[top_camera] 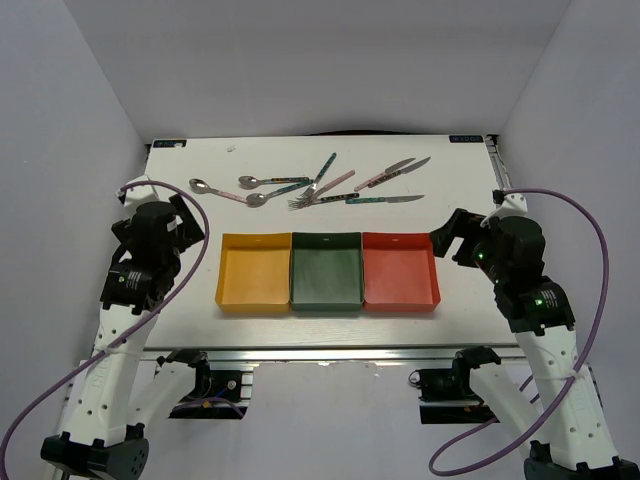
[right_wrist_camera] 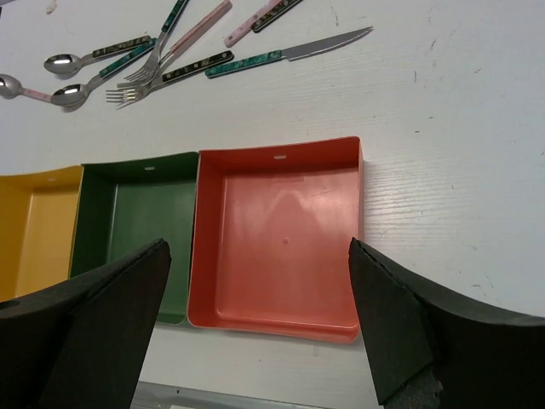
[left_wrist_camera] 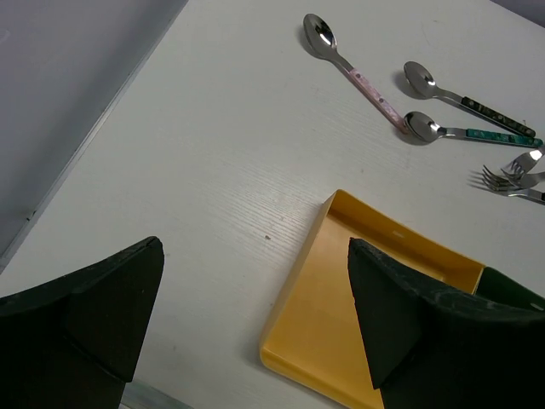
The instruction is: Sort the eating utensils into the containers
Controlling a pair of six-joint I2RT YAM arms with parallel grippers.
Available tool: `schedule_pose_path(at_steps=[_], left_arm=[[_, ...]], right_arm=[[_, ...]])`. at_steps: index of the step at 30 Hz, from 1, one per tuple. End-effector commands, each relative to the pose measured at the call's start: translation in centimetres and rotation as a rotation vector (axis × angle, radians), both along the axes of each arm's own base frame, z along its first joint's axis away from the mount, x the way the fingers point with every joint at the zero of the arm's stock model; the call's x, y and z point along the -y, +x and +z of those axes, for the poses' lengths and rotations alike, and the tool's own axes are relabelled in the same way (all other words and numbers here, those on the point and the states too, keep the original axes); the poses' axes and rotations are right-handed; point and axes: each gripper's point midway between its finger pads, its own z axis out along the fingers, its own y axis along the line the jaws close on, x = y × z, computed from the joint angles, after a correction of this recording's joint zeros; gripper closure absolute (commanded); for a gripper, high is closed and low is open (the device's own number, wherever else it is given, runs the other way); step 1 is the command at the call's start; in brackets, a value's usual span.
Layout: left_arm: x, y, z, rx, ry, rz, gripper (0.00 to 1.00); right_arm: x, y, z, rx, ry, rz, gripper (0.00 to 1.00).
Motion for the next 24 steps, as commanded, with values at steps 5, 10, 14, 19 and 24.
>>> schedule_pose_path(at_steps=[5,10,14,19,24], left_arm=[[0.1,0.5,-0.7,-0.037,0.000,0.003,0.02],[2.2,3.4,-0.3,-0.051,-0.040,-0.086,0.02],[6.4,7.6,-0.2,-0.046,-0.102,-0.257,0.02],[18.5,13.5,0.5,-0.038,-0.079,-0.550,0.02],[31.9,18.8,-0.5,-0.002,-0.099,-0.921,0.05]], right_arm=[[-0.2,0.2,1.7,0.057,0.028,0.001,0.11],[-1.5,0.0,0.7,0.033,0.075,0.058,0.11],[-1.9,0.3,-0.2,-0.003,0.095,0.057,0.11],[-1.9,0.2,-0.4,-0.025,0.093,0.057,0.11],[-1.3,-0.5,-0.2,-0.020,0.065,0.046,0.11]])
